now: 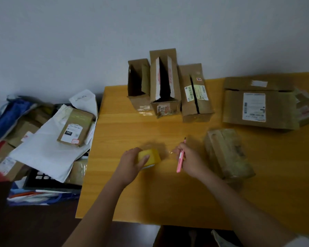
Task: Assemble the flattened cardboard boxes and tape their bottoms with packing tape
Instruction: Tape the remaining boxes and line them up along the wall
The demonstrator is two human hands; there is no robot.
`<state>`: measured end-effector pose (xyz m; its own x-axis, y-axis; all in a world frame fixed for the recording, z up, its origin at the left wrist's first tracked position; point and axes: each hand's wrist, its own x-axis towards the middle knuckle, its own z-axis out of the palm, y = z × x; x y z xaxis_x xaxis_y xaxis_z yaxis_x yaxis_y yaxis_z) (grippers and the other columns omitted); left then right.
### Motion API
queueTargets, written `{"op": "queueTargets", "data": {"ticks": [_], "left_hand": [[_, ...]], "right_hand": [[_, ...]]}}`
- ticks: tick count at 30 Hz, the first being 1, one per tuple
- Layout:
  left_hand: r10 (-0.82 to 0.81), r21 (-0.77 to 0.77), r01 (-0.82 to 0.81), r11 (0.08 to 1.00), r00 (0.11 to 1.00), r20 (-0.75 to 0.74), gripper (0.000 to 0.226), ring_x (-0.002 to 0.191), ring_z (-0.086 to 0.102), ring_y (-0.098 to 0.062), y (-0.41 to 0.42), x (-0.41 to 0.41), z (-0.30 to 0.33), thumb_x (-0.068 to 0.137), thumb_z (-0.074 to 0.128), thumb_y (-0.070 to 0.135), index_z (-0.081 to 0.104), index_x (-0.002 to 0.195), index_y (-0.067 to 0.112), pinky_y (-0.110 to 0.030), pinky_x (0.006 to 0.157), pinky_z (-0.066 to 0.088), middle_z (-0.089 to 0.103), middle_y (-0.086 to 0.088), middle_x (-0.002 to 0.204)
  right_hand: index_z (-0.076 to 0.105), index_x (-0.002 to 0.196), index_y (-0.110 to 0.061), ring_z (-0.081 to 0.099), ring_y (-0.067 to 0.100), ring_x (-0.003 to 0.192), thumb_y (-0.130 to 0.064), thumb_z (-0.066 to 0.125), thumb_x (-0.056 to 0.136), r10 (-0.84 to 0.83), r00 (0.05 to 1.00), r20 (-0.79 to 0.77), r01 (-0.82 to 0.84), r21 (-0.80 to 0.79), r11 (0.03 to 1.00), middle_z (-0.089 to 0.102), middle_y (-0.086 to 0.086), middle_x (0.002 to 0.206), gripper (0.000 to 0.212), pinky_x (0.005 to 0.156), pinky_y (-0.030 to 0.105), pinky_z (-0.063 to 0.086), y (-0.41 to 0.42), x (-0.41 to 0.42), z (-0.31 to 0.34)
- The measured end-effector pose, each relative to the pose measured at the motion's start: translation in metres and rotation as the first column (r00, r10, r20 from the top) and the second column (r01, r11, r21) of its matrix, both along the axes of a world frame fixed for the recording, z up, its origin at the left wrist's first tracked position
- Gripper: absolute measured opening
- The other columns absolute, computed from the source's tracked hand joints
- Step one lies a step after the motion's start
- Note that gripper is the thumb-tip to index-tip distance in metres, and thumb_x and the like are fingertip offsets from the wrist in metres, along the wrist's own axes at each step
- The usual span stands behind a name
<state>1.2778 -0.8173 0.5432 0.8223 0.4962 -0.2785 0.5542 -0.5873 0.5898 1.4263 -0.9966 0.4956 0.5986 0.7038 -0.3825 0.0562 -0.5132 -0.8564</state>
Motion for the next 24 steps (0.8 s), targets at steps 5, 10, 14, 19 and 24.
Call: {"op": "queueTargets", "data": {"ticks": [5,10,14,19,24], "left_hand": [[-0.031,-0.092,0.043,0.995,0.990,0.136,0.007,0.081,0.047,-0.008,0.004,-0.014,-0.004,0.094,0.061,0.034,0.057,0.093,0.028,-0.023,0.075,0.034,0.055,0.018,0.081],[0.159,-0.317,-0.094,0.944,0.970,0.187,0.024,0.061,0.042,-0.004,0.029,-0.053,-0.008,0.095,0.056,0.032,0.049,0.082,0.014,-0.018,0.055,0.033,0.047,0.012,0.068],[0.166,-0.354,-0.091,0.931,0.968,0.188,0.025,0.062,0.037,-0.008,0.038,-0.068,-0.007,0.097,0.052,0.030,0.047,0.081,0.011,-0.022,0.056,0.032,0.038,-0.001,0.068],[0.167,-0.400,-0.075,0.914,0.965,0.201,0.023,0.065,0.042,-0.006,0.039,-0.063,-0.007,0.098,0.052,0.030,0.049,0.084,0.012,-0.019,0.057,0.036,0.044,0.011,0.071],[0.189,-0.434,-0.084,0.897,0.960,0.205,0.018,0.070,0.046,-0.008,0.040,-0.071,-0.012,0.094,0.053,0.024,0.049,0.087,0.008,-0.021,0.061,0.039,0.048,0.007,0.076]], "right_hand": [[0.038,0.080,-0.015,0.044,0.005,0.123,0.022,0.047,0.084,0.013,0.999,-0.041,-0.013,0.009,1.000,0.054,0.015,0.124,0.039,0.089,0.010,0.044,0.031,-0.002,-0.024],[0.047,0.070,-0.032,0.056,0.018,0.124,0.010,0.053,0.086,0.020,1.000,-0.001,-0.020,0.001,1.000,0.059,0.012,0.121,0.046,0.081,0.026,0.052,0.048,0.000,-0.048],[0.045,0.074,-0.015,0.067,0.012,0.099,0.007,0.055,0.091,-0.026,0.993,-0.111,0.026,-0.006,1.000,0.069,0.015,0.103,0.029,0.069,0.014,0.048,0.062,-0.009,-0.048],[0.037,0.079,-0.021,0.064,0.015,0.086,-0.017,0.058,0.097,-0.115,0.965,-0.238,0.136,0.077,0.988,0.057,0.033,0.099,0.028,0.073,0.033,0.044,0.086,-0.024,-0.043],[0.037,0.078,-0.023,0.045,0.017,0.071,-0.023,0.060,0.096,-0.045,0.969,-0.243,0.061,0.057,0.997,0.043,0.003,0.075,0.029,0.069,0.041,0.046,0.110,-0.046,-0.038]]}}
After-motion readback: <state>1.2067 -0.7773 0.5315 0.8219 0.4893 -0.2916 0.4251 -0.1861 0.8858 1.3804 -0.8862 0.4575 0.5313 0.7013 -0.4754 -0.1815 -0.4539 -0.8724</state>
